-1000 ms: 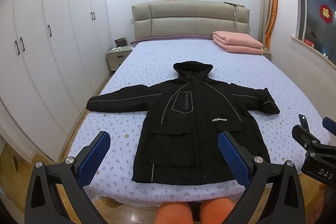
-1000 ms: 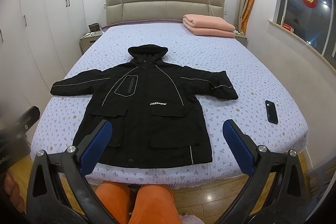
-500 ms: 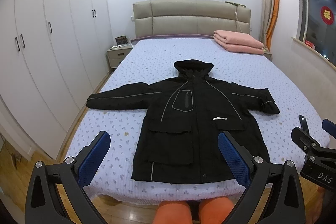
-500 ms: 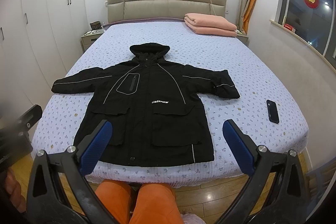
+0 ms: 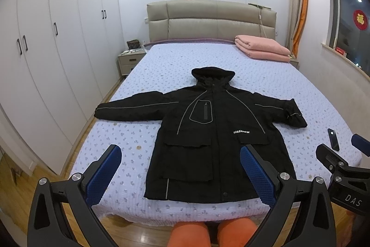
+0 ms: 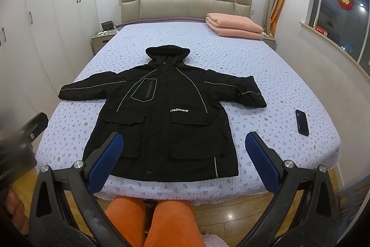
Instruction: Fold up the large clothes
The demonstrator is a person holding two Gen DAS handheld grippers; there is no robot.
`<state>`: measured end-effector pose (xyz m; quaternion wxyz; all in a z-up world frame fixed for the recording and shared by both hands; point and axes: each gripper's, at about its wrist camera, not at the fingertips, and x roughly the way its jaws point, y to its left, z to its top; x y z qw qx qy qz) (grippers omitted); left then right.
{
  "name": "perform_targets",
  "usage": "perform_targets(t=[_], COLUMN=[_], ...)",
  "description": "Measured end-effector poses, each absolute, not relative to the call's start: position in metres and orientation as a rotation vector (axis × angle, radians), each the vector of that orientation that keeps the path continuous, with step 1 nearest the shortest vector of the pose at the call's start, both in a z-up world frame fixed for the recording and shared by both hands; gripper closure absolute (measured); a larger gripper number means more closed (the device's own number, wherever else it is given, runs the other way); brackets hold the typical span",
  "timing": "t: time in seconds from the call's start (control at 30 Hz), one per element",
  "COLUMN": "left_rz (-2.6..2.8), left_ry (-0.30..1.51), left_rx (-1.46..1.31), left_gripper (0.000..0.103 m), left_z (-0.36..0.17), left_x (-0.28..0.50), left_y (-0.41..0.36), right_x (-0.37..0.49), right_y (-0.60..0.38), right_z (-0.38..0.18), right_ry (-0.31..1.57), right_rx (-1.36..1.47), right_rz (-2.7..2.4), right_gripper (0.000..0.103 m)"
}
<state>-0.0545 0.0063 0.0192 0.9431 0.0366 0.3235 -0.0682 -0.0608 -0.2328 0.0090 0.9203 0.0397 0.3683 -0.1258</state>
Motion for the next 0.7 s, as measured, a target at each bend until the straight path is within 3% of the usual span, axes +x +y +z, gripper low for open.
perform_targets(t=[0.43,0.7], left_rz=[-0.145,-0.155], left_ry=[0.673,0.745], left_rx=[0.089,0.114], left_gripper=[0.001,0.001], left_z=[0.003,-0.048], left_x=[-0.027,0.049], left_y=[-0.003,-0.045], right_x=[-0.042,0.01], right_y=[-0.245,-0.302], right_z=[-0.006,-0.074], right_ry=[0.761,0.831], right_rx=[0.109,0.21], right_rz=[-0.298,-0.34], right_gripper=[0.0,0.0])
